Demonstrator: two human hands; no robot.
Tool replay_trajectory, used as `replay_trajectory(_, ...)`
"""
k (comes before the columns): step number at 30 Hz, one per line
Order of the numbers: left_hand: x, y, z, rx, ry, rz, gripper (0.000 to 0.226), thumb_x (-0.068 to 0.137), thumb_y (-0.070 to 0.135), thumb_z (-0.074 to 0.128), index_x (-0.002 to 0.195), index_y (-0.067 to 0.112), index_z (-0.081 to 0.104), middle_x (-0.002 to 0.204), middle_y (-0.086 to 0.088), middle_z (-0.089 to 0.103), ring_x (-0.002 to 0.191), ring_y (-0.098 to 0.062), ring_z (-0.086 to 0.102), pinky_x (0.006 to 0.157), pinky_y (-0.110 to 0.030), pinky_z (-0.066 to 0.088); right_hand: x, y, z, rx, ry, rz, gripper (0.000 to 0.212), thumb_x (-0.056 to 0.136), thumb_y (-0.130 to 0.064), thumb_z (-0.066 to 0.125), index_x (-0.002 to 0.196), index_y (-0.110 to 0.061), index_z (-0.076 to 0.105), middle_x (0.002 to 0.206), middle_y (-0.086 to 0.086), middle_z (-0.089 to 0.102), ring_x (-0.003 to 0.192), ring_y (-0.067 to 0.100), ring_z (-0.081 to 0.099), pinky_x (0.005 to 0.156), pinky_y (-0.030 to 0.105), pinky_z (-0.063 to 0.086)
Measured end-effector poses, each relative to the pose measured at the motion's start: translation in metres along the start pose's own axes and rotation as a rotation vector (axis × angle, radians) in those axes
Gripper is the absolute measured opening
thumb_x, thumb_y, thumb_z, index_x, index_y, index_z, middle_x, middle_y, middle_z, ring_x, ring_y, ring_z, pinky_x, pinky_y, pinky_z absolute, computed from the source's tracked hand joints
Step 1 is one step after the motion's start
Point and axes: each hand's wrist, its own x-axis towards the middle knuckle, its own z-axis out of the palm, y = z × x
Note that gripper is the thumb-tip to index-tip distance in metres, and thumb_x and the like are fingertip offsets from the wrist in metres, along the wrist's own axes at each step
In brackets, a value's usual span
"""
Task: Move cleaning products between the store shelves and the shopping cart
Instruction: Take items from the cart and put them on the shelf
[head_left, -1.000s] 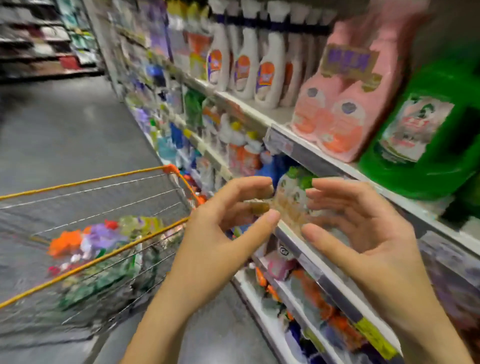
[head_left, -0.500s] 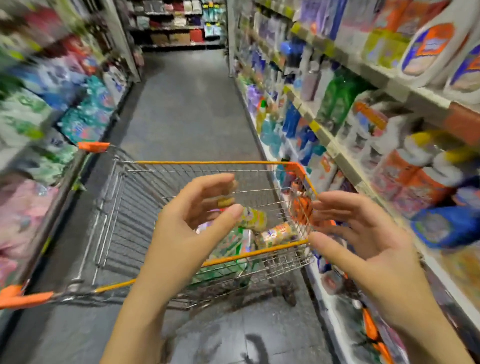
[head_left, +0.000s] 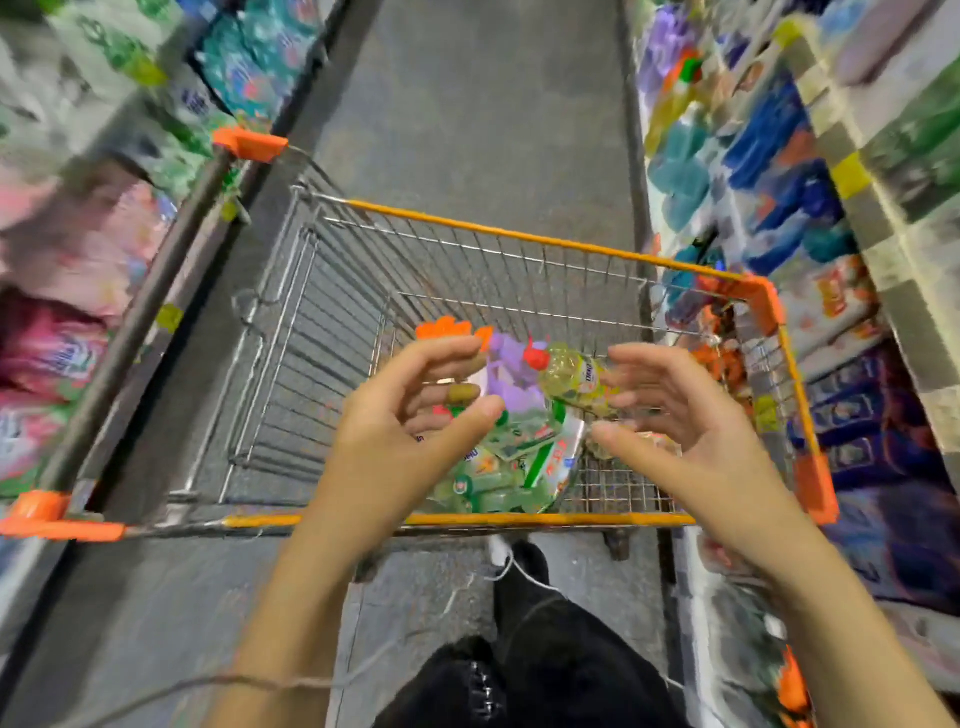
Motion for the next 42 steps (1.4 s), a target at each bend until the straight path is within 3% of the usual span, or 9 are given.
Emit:
replay_trajectory(5, 0.04, -0.045, 0.01, 0.056, 0.015, -0.142, 0.051, 0.072, 0.035, 0.079, 0.118, 0.028, 0.058, 0.11, 0.004, 0.067, 0.087, -0.01, 0.067, 0.074, -0.023, 0.054, 0.066, 0.079, 0.01, -0.082, -0.12, 0.166, 0.052, 0.086, -0.009, 0.07, 0.119, -0.042, 0.046, 0.129, -0.012, 0.049, 0.09, 0.015, 0.059, 0.073, 0.022, 0.053)
replay_trajectory(10, 0.066, -0.093, 0.015, 0.071, 0.008, -0.231, 0.056, 0.072, 0.031, 0.075, 0.12, 0.04, 0.047, 0.107, 0.01, 0.061, 0.083, -0.005, 0.064, 0.072, -0.02, 0.054, 0.106, 0.161, 0.032, -0.296, -0.186, 0.32, 0.053, 0.085, -0.005, 0.071, 0.131, -0.022, 0.048, 0.128, -0.001, 0.052, 0.077, 0.014, 0.056, 0.071, 0.036, 0.054)
replay_trajectory(13, 0.077, -0.122, 0.01, 0.105, 0.014, -0.299, 0.052, 0.08, 0.02, 0.074, 0.126, 0.028, 0.049, 0.099, 0.005, 0.063, 0.079, -0.011, 0.062, 0.071, -0.023, 0.055, 0.123, 0.194, 0.045, -0.432, -0.28, 0.348, 0.051, 0.085, -0.008, 0.071, 0.131, -0.018, 0.052, 0.13, 0.003, 0.055, 0.075, 0.013, 0.056, 0.063, 0.024, 0.051)
replay_trajectory(17, 0.094, -0.16, 0.007, 0.136, -0.04, -0.33, 0.045, 0.084, 0.016, 0.072, 0.12, 0.032, 0.051, 0.105, 0.003, 0.062, 0.084, -0.01, 0.062, 0.074, -0.021, 0.054, 0.142, 0.234, 0.06, -0.672, -0.382, 0.319, 0.061, 0.083, -0.012, 0.074, 0.137, -0.015, 0.047, 0.139, 0.009, 0.049, 0.122, 0.029, 0.052, 0.096, 0.039, 0.047)
replay_trajectory(22, 0.107, -0.202, 0.002, 0.328, -0.143, -0.389, 0.031, 0.09, 0.022, 0.066, 0.119, 0.018, 0.058, 0.106, 0.004, 0.064, 0.091, -0.006, 0.061, 0.078, -0.011, 0.047, 0.154, 0.277, 0.074, -0.722, -0.391, 0.438, 0.066, 0.086, -0.006, 0.068, 0.143, -0.009, 0.035, 0.142, 0.017, 0.043, 0.126, 0.035, 0.047, 0.099, 0.039, 0.042)
replay_trajectory(32, 0.109, -0.215, -0.008, 0.419, -0.179, -0.489, 0.017, 0.098, 0.025, 0.053, 0.115, 0.024, 0.056, 0.096, 0.019, 0.055, 0.088, -0.002, 0.056, 0.067, -0.004, 0.04, 0.151, 0.288, 0.072, -0.827, -0.405, 0.446, 0.014, 0.096, -0.007, 0.056, 0.108, -0.011, 0.049, 0.096, 0.006, 0.06, 0.073, 0.015, 0.055, 0.059, 0.03, 0.042)
replay_trajectory(38, 0.112, -0.208, -0.011, 0.512, -0.1, -0.579, 0.03, 0.091, 0.022, 0.065, 0.119, 0.016, 0.058, 0.109, 0.003, 0.059, 0.097, -0.013, 0.059, 0.071, -0.014, 0.044, 0.139, 0.255, 0.062, -0.518, -0.263, 0.397, 0.021, 0.09, -0.017, 0.067, 0.107, -0.008, 0.057, 0.089, 0.002, 0.063, 0.075, 0.018, 0.059, 0.066, 0.025, 0.044)
replay_trajectory(40, 0.114, -0.201, -0.011, 0.468, -0.056, -0.587, 0.034, 0.091, 0.02, 0.065, 0.123, 0.015, 0.057, 0.116, 0.001, 0.058, 0.096, -0.015, 0.059, 0.064, -0.011, 0.045, 0.138, 0.232, 0.058, -0.398, -0.201, 0.377, 0.02, 0.089, -0.015, 0.068, 0.106, -0.008, 0.06, 0.075, -0.007, 0.057, 0.062, 0.007, 0.05, 0.057, 0.01, 0.039)
replay_trajectory(42, 0.118, -0.191, -0.01, 0.401, -0.019, -0.608, 0.04, 0.09, 0.022, 0.066, 0.128, 0.014, 0.053, 0.121, 0.0, 0.055, 0.106, -0.019, 0.058, 0.078, -0.022, 0.05, 0.138, 0.204, 0.052, -0.31, -0.155, 0.343, 0.019, 0.088, -0.014, 0.069, 0.104, -0.008, 0.062, 0.065, -0.008, 0.045, 0.056, 0.007, 0.039, 0.053, 0.01, 0.037)
